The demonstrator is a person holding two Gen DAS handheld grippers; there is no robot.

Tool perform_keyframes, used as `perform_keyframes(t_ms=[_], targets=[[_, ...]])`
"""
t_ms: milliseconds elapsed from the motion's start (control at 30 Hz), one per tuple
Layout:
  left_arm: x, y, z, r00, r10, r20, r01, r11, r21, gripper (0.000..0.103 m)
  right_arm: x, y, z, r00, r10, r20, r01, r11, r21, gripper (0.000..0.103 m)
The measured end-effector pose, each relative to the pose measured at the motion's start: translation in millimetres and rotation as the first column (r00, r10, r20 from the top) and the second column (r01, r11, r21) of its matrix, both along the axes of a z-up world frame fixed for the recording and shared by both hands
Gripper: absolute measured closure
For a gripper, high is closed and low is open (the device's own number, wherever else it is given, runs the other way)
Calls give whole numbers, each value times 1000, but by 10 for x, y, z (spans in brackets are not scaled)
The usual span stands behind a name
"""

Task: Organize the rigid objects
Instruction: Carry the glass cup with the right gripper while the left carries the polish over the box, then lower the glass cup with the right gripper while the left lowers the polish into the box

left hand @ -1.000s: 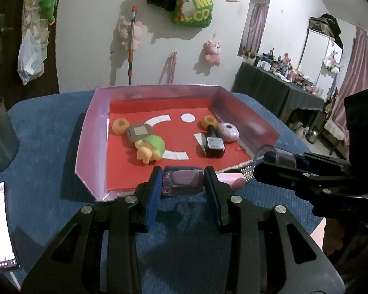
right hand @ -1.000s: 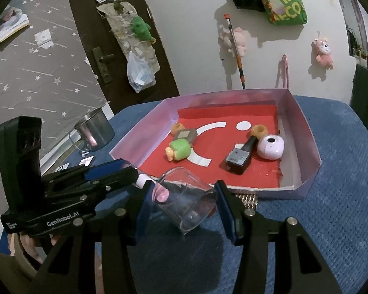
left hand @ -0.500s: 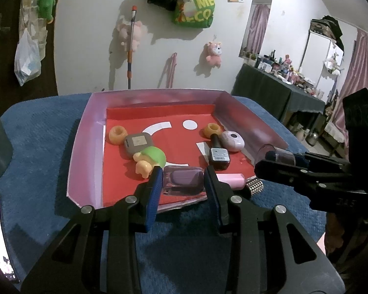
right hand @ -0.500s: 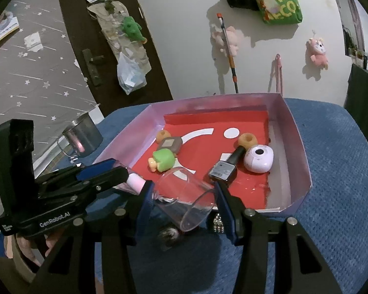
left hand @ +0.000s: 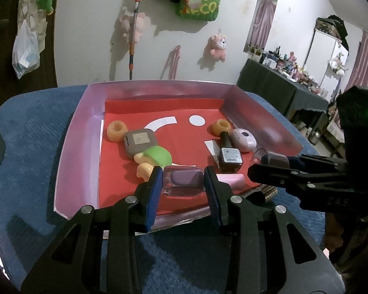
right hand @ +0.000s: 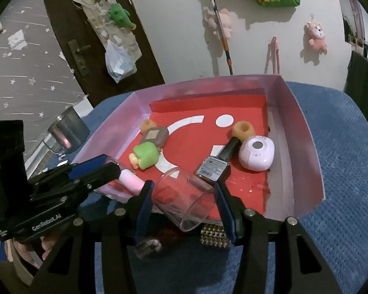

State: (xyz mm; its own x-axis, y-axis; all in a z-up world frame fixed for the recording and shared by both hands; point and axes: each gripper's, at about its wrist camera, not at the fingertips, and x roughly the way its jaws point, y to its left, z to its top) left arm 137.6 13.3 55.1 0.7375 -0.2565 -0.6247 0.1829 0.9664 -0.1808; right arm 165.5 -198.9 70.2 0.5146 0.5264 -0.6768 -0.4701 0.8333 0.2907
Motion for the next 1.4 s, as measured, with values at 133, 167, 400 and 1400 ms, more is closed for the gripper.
perform_keyframes(t_ms=[133, 167, 400, 1400], targets=[[41, -55, -52, 1000, 3, -19, -3, 999, 33, 70, 81, 31, -73, 1000, 4, -31, -4, 1000, -14, 50], [59, -64, -63, 1000, 3, -25, -2, 999, 36, 70, 97, 39, -89, 999, 4, -36, -4, 1000, -20, 50], [190, -93, -199, 996, 26, -90, -19, 996, 83, 70, 192, 80, -142, 998, 0, -65, -3, 999, -52, 50], [487, -184, -219, 992, 95, -83, -86, 991, 105, 70, 496, 213, -303, 996, -26, -83, 21, 998, -55, 50]])
